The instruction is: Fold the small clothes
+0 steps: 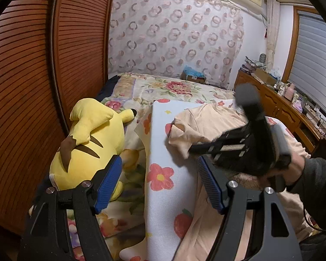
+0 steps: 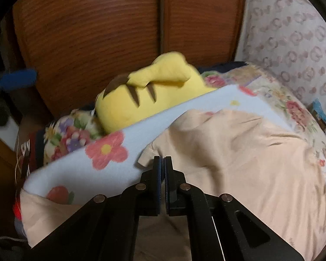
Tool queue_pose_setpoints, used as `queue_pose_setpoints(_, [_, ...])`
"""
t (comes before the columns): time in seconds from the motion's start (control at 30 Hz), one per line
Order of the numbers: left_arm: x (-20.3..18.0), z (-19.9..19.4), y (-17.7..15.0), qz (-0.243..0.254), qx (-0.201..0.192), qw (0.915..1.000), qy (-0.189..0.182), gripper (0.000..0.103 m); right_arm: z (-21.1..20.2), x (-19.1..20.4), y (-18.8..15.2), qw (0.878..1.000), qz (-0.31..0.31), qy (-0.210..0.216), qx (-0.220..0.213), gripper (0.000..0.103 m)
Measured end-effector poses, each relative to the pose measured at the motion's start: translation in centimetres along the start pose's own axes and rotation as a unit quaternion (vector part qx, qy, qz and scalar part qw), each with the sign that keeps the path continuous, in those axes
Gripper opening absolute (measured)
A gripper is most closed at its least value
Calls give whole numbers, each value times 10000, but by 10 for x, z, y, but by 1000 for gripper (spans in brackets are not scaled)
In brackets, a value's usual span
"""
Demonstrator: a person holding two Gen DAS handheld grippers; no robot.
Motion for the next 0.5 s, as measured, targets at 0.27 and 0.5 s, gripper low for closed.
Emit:
queue_pose_setpoints(0.27, [-18,12,-4,84,118,9998,-126,73,-81,-68,-9,9926,916,-338,-718,2])
queue_pose_setpoints(0.5, [-40,26,-4,205,220,9992,-276,73,-99,-124,-59,9801,1682,-944,-478,2])
Point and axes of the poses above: each gripper's, at about its wrist camera, not at the fingertips, and z roughly the way its jaws point, x to its left, y to its top, the point moved 5 cm from there along z, roughly the way its jaws point, and after that the axes turned 5 degrees about y, right-handed, at the moved point
